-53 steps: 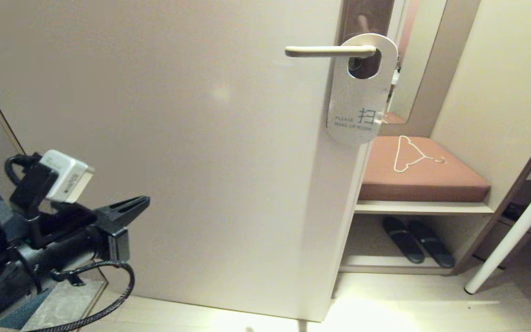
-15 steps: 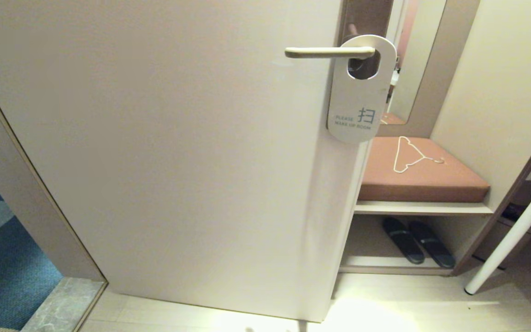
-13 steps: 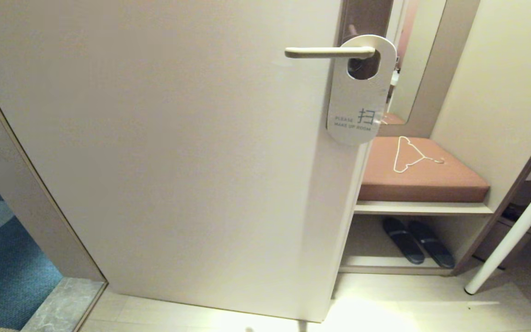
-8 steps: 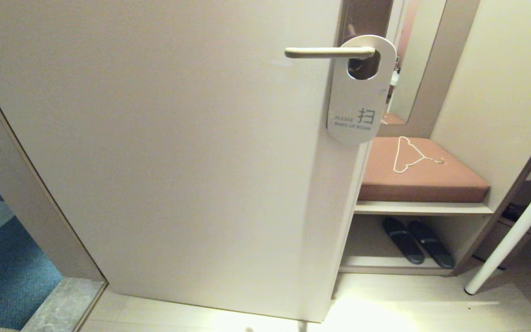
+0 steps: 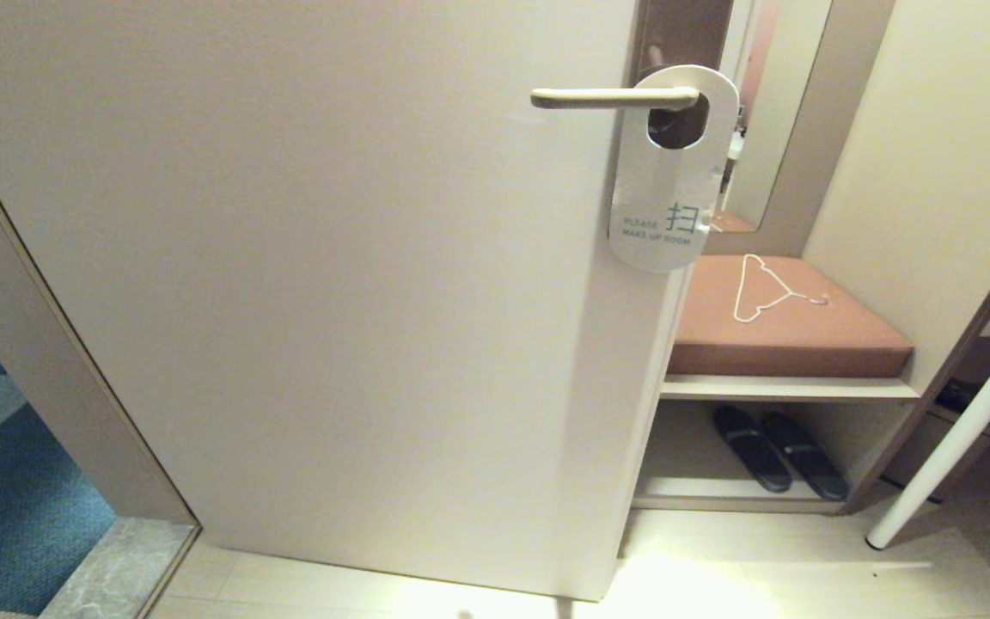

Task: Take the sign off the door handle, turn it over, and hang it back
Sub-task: Take down the sign

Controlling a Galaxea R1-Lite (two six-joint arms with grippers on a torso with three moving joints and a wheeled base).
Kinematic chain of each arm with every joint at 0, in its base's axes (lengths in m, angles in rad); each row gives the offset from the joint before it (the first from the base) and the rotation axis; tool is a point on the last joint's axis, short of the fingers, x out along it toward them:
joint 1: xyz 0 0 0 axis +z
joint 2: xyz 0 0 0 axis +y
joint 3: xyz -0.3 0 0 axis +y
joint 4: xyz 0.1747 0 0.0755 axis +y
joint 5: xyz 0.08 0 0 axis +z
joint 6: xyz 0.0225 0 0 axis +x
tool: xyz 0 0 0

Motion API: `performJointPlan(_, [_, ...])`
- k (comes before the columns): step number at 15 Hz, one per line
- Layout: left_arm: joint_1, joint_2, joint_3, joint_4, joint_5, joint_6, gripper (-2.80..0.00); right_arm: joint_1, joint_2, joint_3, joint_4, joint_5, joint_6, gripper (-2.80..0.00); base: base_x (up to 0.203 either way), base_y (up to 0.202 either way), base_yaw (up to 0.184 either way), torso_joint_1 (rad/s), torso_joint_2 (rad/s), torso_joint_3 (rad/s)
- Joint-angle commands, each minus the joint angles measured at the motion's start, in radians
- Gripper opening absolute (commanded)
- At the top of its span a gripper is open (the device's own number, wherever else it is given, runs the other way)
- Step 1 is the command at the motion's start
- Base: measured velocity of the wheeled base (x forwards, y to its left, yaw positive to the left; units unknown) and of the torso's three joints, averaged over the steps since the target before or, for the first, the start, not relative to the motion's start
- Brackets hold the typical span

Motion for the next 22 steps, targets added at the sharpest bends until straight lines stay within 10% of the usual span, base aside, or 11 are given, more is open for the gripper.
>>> performJointPlan(1, [-0.001, 0.0, 0.0, 0.0, 0.0, -0.002, -2.8, 0.0, 0.001, 0.0, 0.001, 0.0, 0.001, -2.8, 0.0, 0.0, 0.0, 0.0, 0.0, 0.0])
performJointPlan(22, [-0.001, 0.002, -0.001, 0.002, 0.014, -0.059, -2.8, 0.0, 0.001, -0.001, 0.001, 0.0, 0.001, -2.8, 0.0, 0.0, 0.0, 0.0, 0.0, 0.0])
